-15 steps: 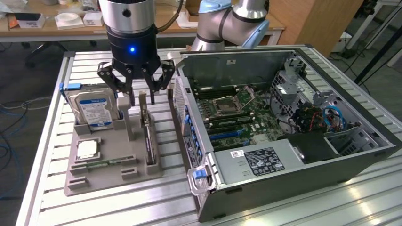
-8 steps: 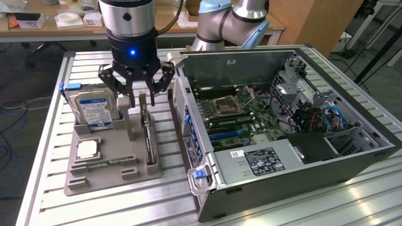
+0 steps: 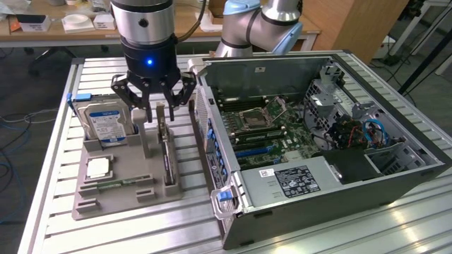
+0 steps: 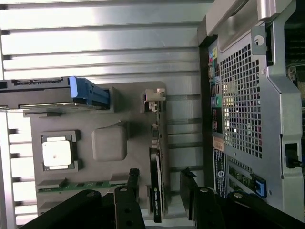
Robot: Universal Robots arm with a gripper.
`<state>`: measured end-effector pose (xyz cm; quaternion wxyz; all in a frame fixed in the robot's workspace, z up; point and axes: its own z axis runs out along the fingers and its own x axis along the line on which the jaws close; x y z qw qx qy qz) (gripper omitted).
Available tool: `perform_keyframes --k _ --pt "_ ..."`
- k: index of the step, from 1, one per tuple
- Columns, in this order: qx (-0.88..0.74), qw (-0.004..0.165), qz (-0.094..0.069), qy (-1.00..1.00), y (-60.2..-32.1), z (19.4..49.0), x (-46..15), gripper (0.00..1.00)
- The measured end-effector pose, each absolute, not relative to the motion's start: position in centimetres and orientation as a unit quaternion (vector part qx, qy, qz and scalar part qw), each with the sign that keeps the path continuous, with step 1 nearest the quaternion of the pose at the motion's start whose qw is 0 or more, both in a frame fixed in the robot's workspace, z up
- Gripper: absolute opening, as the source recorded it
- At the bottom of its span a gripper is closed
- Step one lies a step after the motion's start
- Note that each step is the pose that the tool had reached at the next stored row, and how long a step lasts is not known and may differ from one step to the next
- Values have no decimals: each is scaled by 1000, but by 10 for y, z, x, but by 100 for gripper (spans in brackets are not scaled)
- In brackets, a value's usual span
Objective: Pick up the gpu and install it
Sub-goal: 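Pick up the gpu and move the gpu toward the slot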
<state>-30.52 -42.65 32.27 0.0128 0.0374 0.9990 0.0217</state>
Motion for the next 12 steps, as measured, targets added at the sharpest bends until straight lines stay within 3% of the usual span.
perform_keyframes --k 12 --pt "37 13 22 999 -430 317 -305 47"
